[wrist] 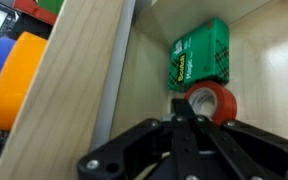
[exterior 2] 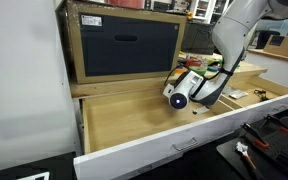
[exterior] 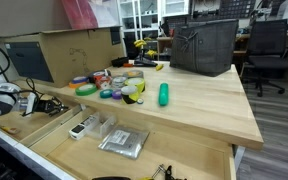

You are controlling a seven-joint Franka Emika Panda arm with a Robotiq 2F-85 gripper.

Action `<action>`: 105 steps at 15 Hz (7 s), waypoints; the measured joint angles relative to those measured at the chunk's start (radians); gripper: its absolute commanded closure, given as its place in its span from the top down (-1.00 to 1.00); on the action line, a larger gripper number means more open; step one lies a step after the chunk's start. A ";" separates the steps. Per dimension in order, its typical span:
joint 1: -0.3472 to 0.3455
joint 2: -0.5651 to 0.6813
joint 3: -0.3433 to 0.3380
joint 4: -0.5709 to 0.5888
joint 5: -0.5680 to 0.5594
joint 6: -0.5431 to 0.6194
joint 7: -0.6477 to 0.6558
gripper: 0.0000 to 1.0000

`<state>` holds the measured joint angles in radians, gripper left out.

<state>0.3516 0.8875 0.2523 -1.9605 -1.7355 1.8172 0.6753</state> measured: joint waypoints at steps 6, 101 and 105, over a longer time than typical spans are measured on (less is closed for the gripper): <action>-0.029 0.000 0.000 0.000 -0.031 0.057 -0.053 -1.00; -0.123 -0.541 -0.105 -0.302 1.498 0.712 -0.540 1.00; -0.065 -0.451 -0.171 -0.231 1.364 0.707 -0.506 1.00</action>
<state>0.2866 0.4364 0.0815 -2.1912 -0.3711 2.5245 0.1689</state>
